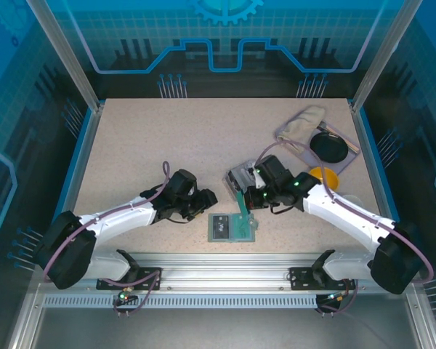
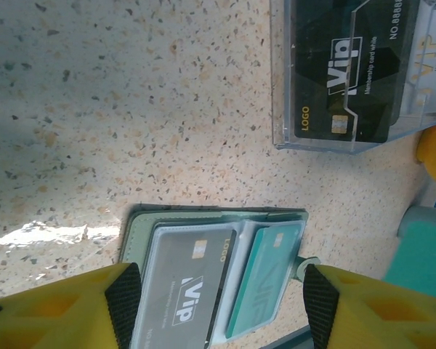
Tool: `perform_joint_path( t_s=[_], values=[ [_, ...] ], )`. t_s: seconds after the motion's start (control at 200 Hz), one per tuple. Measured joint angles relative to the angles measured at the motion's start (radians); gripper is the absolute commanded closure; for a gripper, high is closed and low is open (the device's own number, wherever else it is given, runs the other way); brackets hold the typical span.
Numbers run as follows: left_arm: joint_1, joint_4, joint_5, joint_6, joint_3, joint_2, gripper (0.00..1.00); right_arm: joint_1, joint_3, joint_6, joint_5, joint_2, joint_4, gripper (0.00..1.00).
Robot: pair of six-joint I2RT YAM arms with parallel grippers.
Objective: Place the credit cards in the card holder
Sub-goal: Flip over the card slot in the card holder.
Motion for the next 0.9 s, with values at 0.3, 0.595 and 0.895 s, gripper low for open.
perform_joint_path(
  t_s=[0.3, 0.595, 0.895],
  values=[
    [-0.031, -0.042, 0.000, 0.008, -0.002, 0.024, 0.36, 0.086, -0.120, 0.085, 0.113, 0.023, 0.013, 0.99],
    [-0.068, -0.052, 0.000, 0.008, -0.006, 0.076, 0.38, 0.087, -0.168, 0.125, 0.169, 0.023, 0.035, 0.99],
    [-0.079, -0.051, 0.000, 0.007, -0.008, 0.096, 0.40, 0.087, -0.190, 0.147, 0.177, 0.012, 0.055, 0.99]
  ],
)
